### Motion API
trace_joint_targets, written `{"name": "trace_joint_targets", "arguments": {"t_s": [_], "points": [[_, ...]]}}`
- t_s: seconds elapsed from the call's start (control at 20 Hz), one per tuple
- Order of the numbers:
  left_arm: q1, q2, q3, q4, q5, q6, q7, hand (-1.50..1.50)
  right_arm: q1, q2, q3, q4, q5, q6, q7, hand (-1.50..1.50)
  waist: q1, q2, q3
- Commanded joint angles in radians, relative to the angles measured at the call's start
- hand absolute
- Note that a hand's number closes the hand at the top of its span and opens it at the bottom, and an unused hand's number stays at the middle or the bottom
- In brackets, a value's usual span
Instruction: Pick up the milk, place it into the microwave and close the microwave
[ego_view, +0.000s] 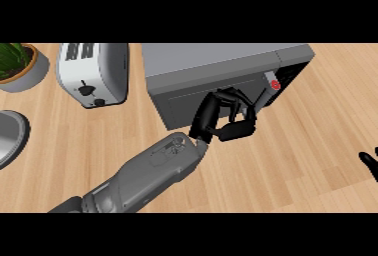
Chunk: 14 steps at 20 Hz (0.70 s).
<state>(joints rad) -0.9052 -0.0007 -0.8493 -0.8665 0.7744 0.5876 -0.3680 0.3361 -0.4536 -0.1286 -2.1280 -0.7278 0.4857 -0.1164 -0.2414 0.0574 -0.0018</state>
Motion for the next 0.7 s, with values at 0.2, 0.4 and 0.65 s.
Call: {"name": "trace_joint_targets", "arguments": {"t_s": [0.2, 0.4, 0.65], "points": [[-0.061, 0.001, 0.074, 0.134, 0.050, 0.037, -0.050, 1.50, -0.010, -0.017, 0.004, -0.034, -0.041, 0.005, 0.021, -1.50, -0.012, 0.018, 0.000], [-0.056, 0.001, 0.073, 0.124, 0.081, 0.052, -0.085, 1.50, -0.023, -0.036, 0.003, -0.038, -0.059, 0.034, 0.020, -1.50, -0.016, 0.023, 0.000], [-0.053, 0.001, 0.067, 0.124, 0.103, 0.055, -0.131, 1.50, -0.020, -0.048, 0.017, -0.053, -0.089, 0.043, 0.037, -1.50, -0.022, 0.027, -0.001]]}}
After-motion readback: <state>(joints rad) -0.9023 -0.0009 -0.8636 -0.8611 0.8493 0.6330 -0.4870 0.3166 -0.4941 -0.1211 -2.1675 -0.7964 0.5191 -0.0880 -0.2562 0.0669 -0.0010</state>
